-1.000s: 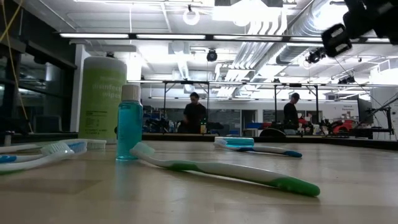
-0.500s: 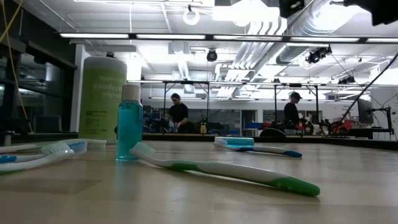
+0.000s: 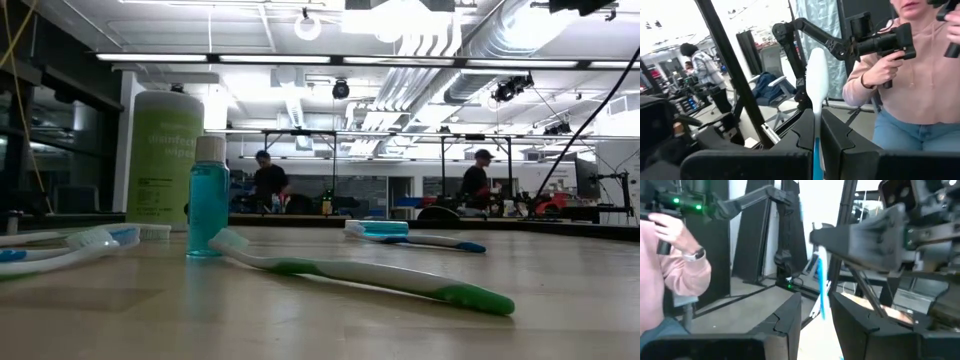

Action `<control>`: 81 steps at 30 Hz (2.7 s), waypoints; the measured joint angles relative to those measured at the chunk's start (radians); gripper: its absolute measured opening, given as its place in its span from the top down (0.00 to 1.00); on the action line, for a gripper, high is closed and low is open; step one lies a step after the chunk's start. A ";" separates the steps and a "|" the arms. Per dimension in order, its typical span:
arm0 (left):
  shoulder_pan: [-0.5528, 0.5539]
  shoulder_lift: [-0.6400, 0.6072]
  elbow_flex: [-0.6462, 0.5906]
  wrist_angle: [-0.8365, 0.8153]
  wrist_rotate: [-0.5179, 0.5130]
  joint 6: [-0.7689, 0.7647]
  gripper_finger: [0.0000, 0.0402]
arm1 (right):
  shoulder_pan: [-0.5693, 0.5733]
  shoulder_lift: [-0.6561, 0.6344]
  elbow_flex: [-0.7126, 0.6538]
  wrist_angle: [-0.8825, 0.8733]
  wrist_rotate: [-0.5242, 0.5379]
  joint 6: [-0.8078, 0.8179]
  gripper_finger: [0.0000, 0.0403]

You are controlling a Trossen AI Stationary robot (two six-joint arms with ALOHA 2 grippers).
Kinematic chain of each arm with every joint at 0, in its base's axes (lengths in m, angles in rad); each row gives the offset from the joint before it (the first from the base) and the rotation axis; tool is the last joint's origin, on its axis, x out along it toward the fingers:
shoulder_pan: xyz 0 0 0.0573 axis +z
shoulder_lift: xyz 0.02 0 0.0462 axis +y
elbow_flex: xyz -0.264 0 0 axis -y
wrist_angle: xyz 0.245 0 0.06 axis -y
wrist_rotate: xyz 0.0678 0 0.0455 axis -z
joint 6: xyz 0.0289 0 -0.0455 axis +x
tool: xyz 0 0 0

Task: Pick & Place toothbrushing station
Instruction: Put the left blue toothbrush into the right section of the transparent organizer

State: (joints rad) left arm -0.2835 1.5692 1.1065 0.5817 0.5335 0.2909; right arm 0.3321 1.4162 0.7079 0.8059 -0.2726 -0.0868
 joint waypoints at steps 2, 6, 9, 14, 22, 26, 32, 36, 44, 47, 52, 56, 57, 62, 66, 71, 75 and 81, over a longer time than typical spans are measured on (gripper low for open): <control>0.000 0.000 0.000 0.002 0.011 0.000 0.99 | -0.008 0.014 0.016 -0.002 0.001 0.000 0.76; 0.000 0.000 0.000 0.003 0.011 0.000 0.99 | -0.021 0.035 0.038 -0.001 0.005 0.005 0.76; 0.000 0.000 0.000 0.003 0.012 0.000 0.99 | -0.022 0.055 0.054 -0.001 0.002 0.005 0.76; 0.008 0.000 0.000 0.004 0.012 0.007 0.99 | -0.021 0.095 0.089 -0.004 -0.005 0.003 0.76; 0.015 0.000 0.000 0.003 0.041 0.000 0.99 | -0.021 0.112 0.120 -0.003 -0.022 -0.014 0.76; 0.015 0.000 0.000 0.003 0.042 0.000 0.99 | -0.021 0.112 0.120 -0.005 -0.032 -0.014 0.76; 0.015 0.000 0.000 0.003 0.042 0.022 0.99 | -0.021 0.112 0.120 -0.003 -0.049 -0.012 0.76; 0.015 0.000 0.000 0.003 0.042 0.023 0.99 | -0.021 0.112 0.120 -0.001 -0.048 -0.012 0.76; 0.038 0.076 0.000 0.121 0.097 -0.019 0.99 | -0.021 0.112 0.120 0.008 -0.047 -0.012 0.76; 0.067 0.098 0.000 0.173 0.126 -0.069 0.99 | -0.021 0.112 0.120 0.008 -0.053 0.008 0.76; 0.100 0.097 0.000 0.194 0.182 -0.119 0.99 | -0.021 0.112 0.120 -0.009 -0.066 0.029 0.76; 0.100 0.098 0.000 0.203 0.197 -0.123 0.99 | -0.021 0.112 0.120 -0.016 -0.067 0.029 0.76; 0.100 0.098 0.000 0.204 0.198 -0.123 0.99 | -0.021 0.112 0.120 -0.016 -0.067 0.025 0.76; 0.100 0.098 0.000 0.210 0.194 -0.099 0.99 | -0.021 0.112 0.120 -0.017 -0.048 0.014 0.76; 0.101 0.098 0.000 0.210 0.172 -0.097 0.99 | -0.025 0.112 0.120 -0.016 -0.034 0.011 0.76; 0.101 0.098 0.000 0.210 0.141 -0.096 0.99 | -0.032 0.112 0.120 -0.017 -0.010 0.011 0.76; 0.097 0.098 0.000 0.209 0.122 -0.097 0.99 | -0.032 0.112 0.120 -0.017 0.002 0.011 0.76; 0.096 0.098 0.000 0.205 0.103 -0.097 0.99 | -0.031 0.112 0.120 -0.038 0.009 0.011 0.76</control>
State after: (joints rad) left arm -0.1871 1.6669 1.1065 0.7870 0.6361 0.1942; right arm 0.3012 1.5280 0.8276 0.7682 -0.2640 -0.0763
